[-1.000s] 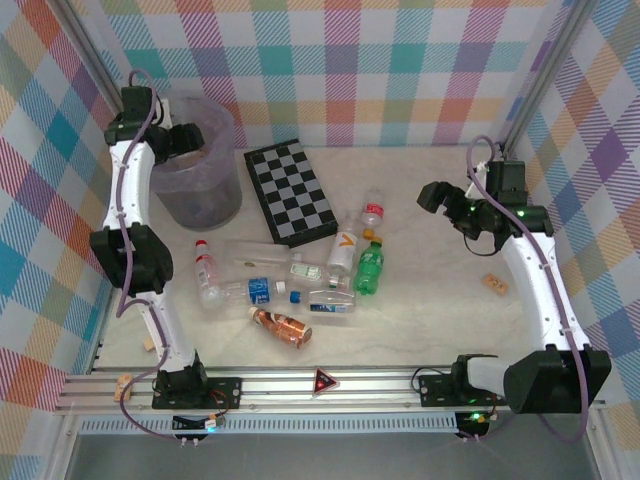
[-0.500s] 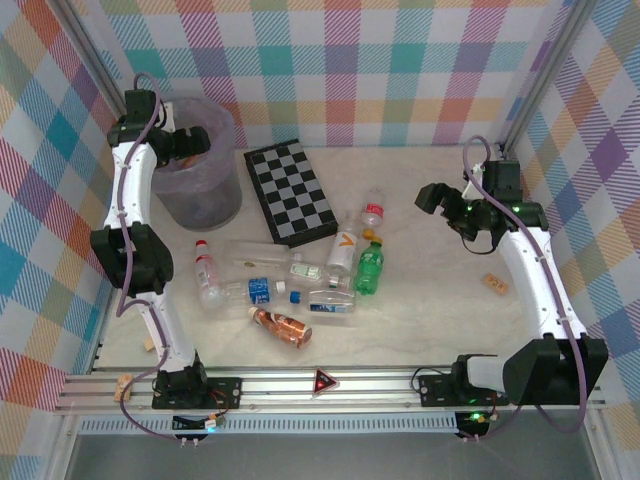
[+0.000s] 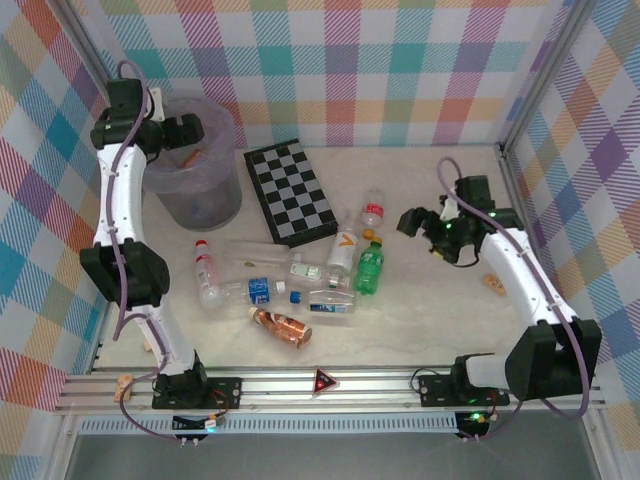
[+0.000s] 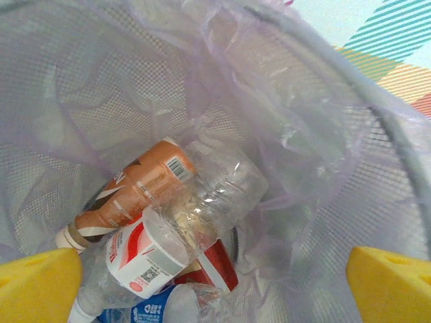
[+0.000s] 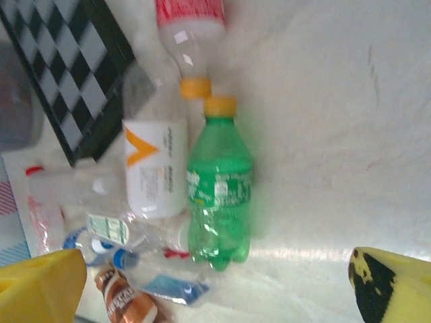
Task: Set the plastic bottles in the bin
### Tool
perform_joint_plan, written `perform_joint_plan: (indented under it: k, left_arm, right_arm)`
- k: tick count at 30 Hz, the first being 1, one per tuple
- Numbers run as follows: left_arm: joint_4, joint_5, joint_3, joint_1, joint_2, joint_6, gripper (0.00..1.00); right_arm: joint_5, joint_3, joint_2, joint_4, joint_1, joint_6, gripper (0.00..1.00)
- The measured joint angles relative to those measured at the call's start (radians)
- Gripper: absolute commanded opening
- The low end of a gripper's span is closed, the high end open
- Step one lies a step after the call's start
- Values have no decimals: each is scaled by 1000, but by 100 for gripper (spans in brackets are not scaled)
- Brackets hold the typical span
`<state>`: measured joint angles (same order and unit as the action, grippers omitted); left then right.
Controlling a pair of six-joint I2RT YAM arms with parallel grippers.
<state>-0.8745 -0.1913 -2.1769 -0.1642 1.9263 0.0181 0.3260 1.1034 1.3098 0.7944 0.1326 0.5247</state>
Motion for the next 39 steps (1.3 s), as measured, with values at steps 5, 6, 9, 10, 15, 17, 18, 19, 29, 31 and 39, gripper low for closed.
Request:
perform_joint_plan:
  k: [5, 6, 9, 10, 15, 17, 18, 19, 29, 31, 39]
  left_arm:
    - [-30, 24, 0, 0, -61, 13, 100]
    - [-41, 29, 0, 0, -76, 15, 100]
    - [-66, 48, 3, 0, -127, 23, 100]
    - [-69, 55, 14, 1, -152, 23, 100]
    - [-61, 66, 189, 21, -343, -28, 100]
    - [-54, 68, 277, 55, -424, -55, 100]
    - [-48, 73, 315, 81, -457, -68, 100]
    - [-39, 82, 357, 116, -488, -85, 100]
    - [71, 128, 737, 436, -692, -285, 100]
    - [88, 140, 797, 487, -727, -327, 100]
    - [151, 182, 954, 614, -776, -449, 100]
  right_arm:
    - [-29, -12, 68, -18, 71, 65, 99]
    - [-45, -7, 84, -19, 76, 81, 99]
    - [-93, 39, 139, -15, 77, 129, 100]
    - [-108, 68, 166, -14, 77, 146, 99]
    - [-121, 239, 324, -7, 77, 194, 99]
    - [-107, 309, 399, 1, 77, 198, 100]
    - [-97, 347, 440, 4, 77, 198, 99]
    - [-80, 386, 485, 6, 77, 198, 99]
    - [-15, 697, 836, 13, 77, 198, 99]
    - [-18, 758, 883, 22, 77, 198, 99]
    - [-47, 864, 974, 44, 81, 193, 87]
